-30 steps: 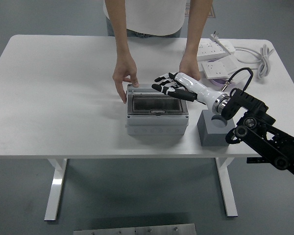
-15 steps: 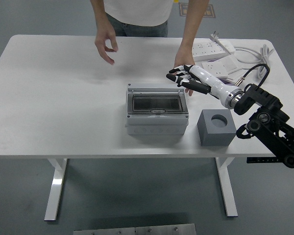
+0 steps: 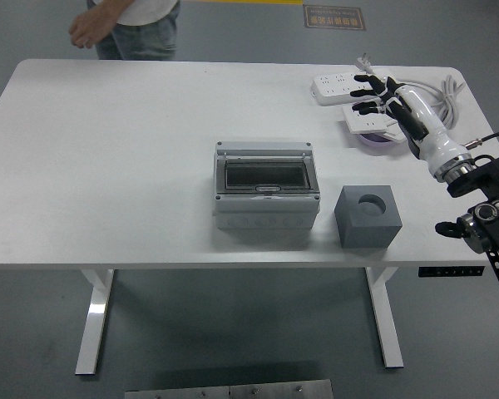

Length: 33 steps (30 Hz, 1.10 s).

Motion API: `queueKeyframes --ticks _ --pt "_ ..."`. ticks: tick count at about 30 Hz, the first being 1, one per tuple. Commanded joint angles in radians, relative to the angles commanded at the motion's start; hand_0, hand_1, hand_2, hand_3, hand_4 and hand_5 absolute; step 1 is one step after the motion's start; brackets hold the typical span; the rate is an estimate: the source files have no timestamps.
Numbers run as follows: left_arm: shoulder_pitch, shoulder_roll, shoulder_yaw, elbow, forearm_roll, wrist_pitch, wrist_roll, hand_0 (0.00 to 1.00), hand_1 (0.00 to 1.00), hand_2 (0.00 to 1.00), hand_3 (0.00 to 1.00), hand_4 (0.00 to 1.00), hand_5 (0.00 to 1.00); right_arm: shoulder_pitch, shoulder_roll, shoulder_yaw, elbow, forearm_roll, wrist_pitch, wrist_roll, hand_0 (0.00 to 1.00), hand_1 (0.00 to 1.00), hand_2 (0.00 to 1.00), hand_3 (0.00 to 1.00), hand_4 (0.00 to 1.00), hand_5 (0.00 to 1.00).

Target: Fetch the battery,place it into the box,close the lid of the box

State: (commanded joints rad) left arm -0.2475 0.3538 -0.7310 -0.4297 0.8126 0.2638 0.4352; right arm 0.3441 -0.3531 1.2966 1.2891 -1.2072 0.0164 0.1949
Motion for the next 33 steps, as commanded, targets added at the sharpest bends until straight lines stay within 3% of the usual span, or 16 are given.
queueKeyframes --ticks 1,7,8,13,14,31,32,33 --pt "0.001 -0.001 0.0 0.0 -0.001 -0.001 0.0 0.618 0.697 0.62 0.598 0.649 0.059 -0.008 0.007 0.014 -0.003 0.013 -0.008 0.022 0.464 0.521 0.64 0.674 0.882 0.863" --pt "0.005 -0.004 0.001 0.001 -0.004 -0.005 -0.001 0.618 0.697 0.62 0.598 0.649 0.059 -0.039 0.04 0.075 -0.021 0.072 -0.035 0.115 0.464 0.521 0.64 0.674 0.882 0.863" --pt "0.005 -0.004 0.002 0.001 -0.004 -0.005 -0.002 0.618 0.696 0.619 0.596 0.648 0.06 -0.043 0.044 0.081 -0.025 0.082 -0.039 0.127 0.427 0.533 0.623 0.629 0.817 0.498" --pt "0.005 -0.006 0.003 0.002 -0.007 -0.006 -0.005 0.618 0.696 0.619 0.596 0.648 0.06 -0.051 0.053 0.098 -0.044 0.113 -0.05 0.164 0.427 0.533 0.623 0.629 0.817 0.498" --pt "0.004 -0.007 0.004 0.002 -0.007 -0.006 -0.006 0.616 0.695 0.618 0.596 0.648 0.06 -0.052 0.055 0.1 -0.047 0.115 -0.052 0.169 0.464 0.549 0.627 0.638 0.82 0.422" --pt "0.005 -0.013 0.008 0.004 -0.016 -0.01 -0.008 0.616 0.696 0.618 0.596 0.649 0.061 -0.082 0.077 0.125 -0.079 0.084 -0.05 0.184 0.56 0.627 0.654 0.66 0.821 0.387" --pt "0.005 -0.013 0.008 0.004 -0.017 -0.01 -0.009 0.616 0.695 0.617 0.596 0.648 0.061 -0.083 0.077 0.126 -0.078 0.083 -0.049 0.183 0.633 0.651 0.669 0.712 0.82 0.374" --pt "0.005 -0.013 0.009 0.004 -0.019 -0.01 -0.009 0.616 0.695 0.617 0.596 0.648 0.061 -0.083 0.077 0.127 -0.078 0.08 -0.046 0.179 0.633 0.651 0.669 0.712 0.82 0.374"
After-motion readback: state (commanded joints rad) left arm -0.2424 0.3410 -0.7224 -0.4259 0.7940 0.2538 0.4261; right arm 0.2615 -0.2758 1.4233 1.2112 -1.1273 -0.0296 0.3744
